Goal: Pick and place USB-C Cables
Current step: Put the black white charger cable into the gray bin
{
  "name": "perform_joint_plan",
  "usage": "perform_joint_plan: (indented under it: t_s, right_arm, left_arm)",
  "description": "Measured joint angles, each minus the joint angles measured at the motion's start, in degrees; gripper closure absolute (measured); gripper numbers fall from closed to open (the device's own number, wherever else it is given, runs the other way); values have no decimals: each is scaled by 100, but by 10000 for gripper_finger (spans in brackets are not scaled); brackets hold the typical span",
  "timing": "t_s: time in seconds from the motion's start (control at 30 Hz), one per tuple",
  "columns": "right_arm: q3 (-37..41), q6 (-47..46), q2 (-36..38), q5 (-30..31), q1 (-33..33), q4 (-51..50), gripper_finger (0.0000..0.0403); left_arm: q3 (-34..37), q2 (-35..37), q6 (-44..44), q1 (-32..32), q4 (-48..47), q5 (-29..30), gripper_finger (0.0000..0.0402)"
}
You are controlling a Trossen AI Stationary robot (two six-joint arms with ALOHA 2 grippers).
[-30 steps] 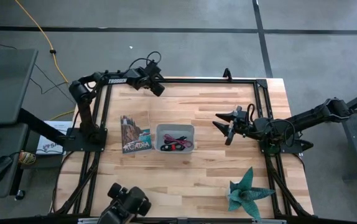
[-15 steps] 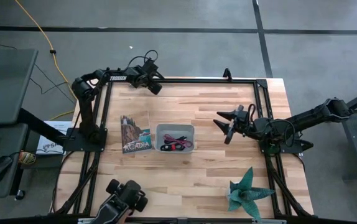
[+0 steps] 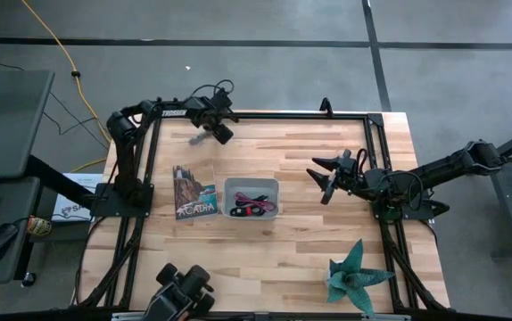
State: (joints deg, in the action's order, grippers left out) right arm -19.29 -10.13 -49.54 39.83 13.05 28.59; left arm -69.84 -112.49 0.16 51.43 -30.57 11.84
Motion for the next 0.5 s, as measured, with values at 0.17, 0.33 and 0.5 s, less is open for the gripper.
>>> perform_joint_plan:
  t_s: [0.17,0.33,0.5]
  right_arm:
    - [0,-27,0,-26,-71,11,208]
    - [0,-31,0,-101,-145,9,208]
    - [0,-53,0,-103,-150,10,208]
  left_arm:
    - [0,0,53,-163,-18,65,200]
    - [0,6,32,-242,-78,96,212]
    - [1,7,-104,-255,-200,318,297]
